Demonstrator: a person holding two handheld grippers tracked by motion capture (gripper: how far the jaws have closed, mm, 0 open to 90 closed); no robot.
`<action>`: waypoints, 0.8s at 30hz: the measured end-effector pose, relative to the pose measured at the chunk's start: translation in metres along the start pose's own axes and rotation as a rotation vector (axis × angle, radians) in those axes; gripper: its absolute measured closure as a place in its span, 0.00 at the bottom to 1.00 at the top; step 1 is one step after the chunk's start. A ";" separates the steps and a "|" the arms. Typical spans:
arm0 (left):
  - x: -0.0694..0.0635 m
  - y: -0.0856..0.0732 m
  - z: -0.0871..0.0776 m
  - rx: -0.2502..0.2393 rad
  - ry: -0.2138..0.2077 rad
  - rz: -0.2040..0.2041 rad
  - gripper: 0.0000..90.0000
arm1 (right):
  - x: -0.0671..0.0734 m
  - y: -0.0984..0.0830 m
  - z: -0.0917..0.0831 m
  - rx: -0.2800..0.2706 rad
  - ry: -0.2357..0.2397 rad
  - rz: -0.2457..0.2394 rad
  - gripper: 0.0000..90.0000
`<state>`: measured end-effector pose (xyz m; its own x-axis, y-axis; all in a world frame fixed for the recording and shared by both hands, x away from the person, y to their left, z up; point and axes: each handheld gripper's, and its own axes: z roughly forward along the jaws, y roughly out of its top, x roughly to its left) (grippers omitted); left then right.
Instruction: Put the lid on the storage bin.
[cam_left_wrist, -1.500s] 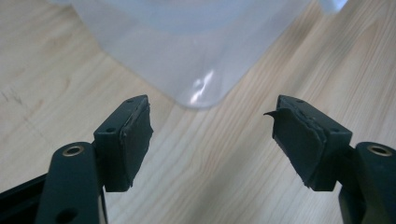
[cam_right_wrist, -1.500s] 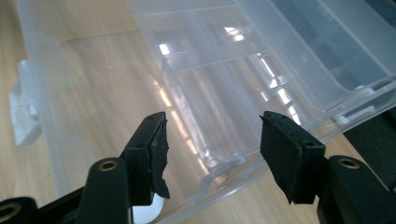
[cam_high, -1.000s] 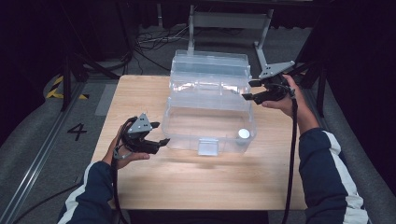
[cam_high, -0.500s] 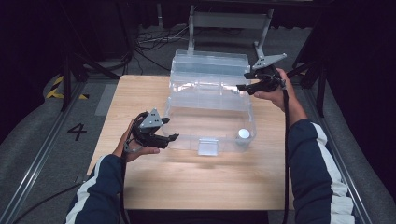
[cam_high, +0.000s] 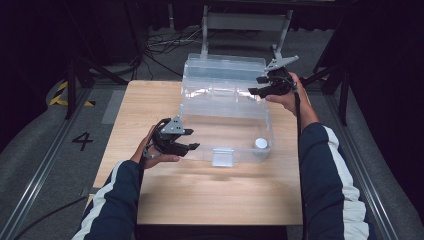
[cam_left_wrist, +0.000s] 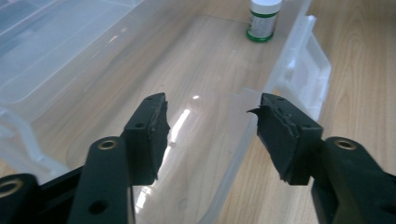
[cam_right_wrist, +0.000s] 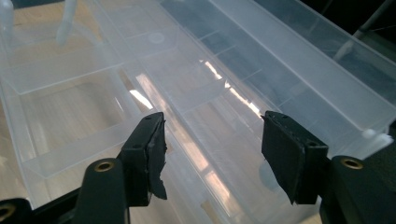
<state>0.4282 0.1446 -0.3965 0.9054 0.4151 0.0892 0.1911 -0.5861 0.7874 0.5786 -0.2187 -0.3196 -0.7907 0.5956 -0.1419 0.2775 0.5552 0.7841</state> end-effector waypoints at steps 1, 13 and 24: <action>0.000 0.001 0.001 0.002 -0.009 0.002 0.50 | 0.001 0.000 0.002 0.002 0.002 -0.004 0.46; -0.001 0.003 0.009 0.043 -0.078 0.036 0.63 | 0.009 0.008 0.006 -0.013 0.075 -0.038 0.66; -0.007 0.009 0.017 0.158 -0.091 0.126 0.77 | 0.013 0.015 0.005 0.039 0.048 -0.084 0.75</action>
<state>0.4301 0.1244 -0.3999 0.9550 0.2716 0.1194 0.1252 -0.7339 0.6677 0.5754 -0.1992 -0.3126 -0.8371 0.5181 -0.1758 0.2298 0.6246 0.7464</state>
